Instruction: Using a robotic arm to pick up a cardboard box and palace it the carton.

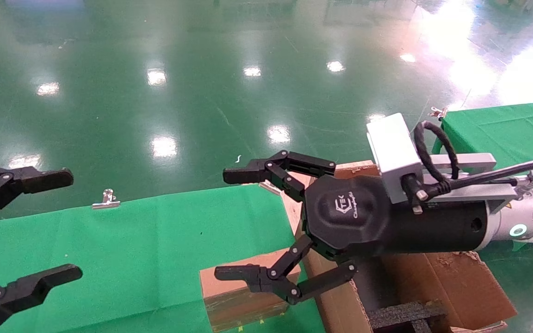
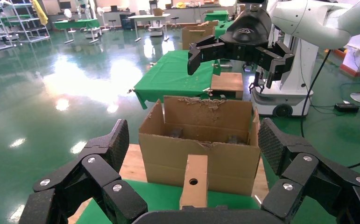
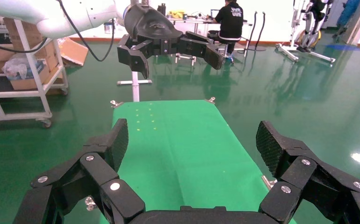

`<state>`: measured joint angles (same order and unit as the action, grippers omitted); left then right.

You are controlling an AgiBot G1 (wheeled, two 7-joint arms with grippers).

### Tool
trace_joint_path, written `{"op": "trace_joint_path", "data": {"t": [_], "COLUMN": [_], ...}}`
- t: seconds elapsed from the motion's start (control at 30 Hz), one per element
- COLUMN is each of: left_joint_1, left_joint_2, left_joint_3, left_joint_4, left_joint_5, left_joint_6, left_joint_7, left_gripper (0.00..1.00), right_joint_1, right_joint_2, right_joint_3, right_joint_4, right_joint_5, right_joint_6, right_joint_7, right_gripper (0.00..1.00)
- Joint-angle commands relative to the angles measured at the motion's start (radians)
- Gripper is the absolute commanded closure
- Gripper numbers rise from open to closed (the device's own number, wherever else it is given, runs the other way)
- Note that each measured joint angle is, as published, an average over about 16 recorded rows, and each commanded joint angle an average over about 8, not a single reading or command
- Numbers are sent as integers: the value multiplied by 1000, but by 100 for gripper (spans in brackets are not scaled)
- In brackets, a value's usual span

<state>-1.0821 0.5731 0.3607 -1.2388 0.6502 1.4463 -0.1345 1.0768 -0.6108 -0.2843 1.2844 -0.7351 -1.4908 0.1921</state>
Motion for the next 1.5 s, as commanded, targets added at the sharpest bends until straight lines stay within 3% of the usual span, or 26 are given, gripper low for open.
{"op": "trace_joint_path", "data": {"t": [0.03,0.53,0.8,1.13,1.5], "left_joint_1": [0,0,0,0,0], "left_joint_2": [0,0,0,0,0], "left_joint_3": [0,0,0,0,0], "left_joint_4": [0,0,0,0,0], "left_joint_5": [0,0,0,0,0], "left_joint_6": [0,0,0,0,0], "left_joint_7": [0,0,0,0,0], "left_gripper": [0,3,99,100,100], "right_joint_1": [0,0,0,11,158], "right_joint_2": [0,0,0,-4,-76], "right_joint_3": [0,0,1,-22,-172], "right_joint_4": [0,0,0,-9,-118], "right_joint_5": [0,0,1,-39,-305], "right_joint_6": [0,0,-1,1,-34], "right_joint_7": [0,0,-1,12,93], "right_gripper": [0,0,0,0,0]}}
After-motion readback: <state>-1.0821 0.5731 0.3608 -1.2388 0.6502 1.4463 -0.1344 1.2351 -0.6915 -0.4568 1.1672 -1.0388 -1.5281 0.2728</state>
